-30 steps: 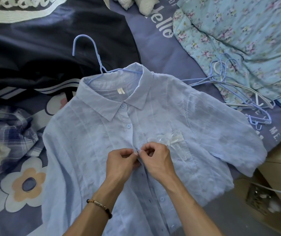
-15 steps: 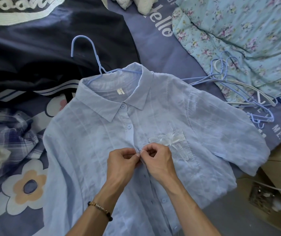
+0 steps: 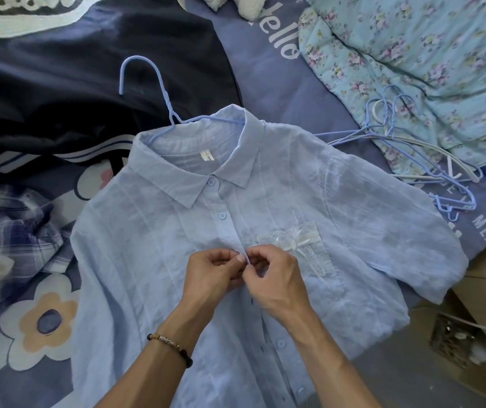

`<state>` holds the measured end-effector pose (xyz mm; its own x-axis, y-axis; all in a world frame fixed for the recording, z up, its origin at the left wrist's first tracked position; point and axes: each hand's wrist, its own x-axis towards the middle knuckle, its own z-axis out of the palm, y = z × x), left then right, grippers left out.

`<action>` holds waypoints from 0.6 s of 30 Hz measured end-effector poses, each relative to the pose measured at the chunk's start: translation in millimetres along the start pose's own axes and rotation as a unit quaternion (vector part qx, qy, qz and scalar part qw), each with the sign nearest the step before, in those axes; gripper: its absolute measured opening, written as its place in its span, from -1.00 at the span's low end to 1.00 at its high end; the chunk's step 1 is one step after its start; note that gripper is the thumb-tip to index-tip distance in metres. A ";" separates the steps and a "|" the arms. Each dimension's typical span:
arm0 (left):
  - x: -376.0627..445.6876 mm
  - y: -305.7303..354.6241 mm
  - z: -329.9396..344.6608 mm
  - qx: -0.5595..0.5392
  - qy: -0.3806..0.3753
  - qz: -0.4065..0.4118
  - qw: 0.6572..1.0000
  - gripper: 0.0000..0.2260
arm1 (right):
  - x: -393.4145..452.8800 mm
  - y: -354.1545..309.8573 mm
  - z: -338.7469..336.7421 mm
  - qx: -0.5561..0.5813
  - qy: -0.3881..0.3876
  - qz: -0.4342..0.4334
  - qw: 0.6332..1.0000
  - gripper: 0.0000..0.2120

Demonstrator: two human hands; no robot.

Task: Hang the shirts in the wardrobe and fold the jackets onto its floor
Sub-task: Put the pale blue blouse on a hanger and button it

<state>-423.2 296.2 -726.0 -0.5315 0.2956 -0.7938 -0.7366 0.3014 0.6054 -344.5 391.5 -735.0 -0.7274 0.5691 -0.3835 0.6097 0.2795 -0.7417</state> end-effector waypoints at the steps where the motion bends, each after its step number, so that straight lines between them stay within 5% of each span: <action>1: 0.7 -0.2 0.0 0.008 0.006 -0.002 1.000 -0.90 | 0.0 1.1 1.5 -0.028 0.001 -0.030 0.999 -0.95; 5: 4.4 -0.5 -5.3 0.069 0.005 0.007 0.998 -0.90 | 1.3 3.1 -0.7 -0.042 0.019 -0.053 0.998 -0.94; 12: 5.4 -3.4 -5.0 0.165 0.003 0.053 0.985 -0.91 | 6.3 0.9 -3.2 0.022 0.008 0.122 0.992 -0.86; 18: 6.2 -13.7 -0.5 0.150 0.054 0.051 0.986 -0.91 | 1.0 6.7 -13.6 0.025 -0.027 0.121 0.992 -0.83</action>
<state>-416.5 293.4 -739.2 -0.6492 0.2456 -0.7199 -0.5291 0.5340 0.6594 -336.8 404.5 -732.9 -0.5787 0.5718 -0.5815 0.7527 0.0999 -0.6508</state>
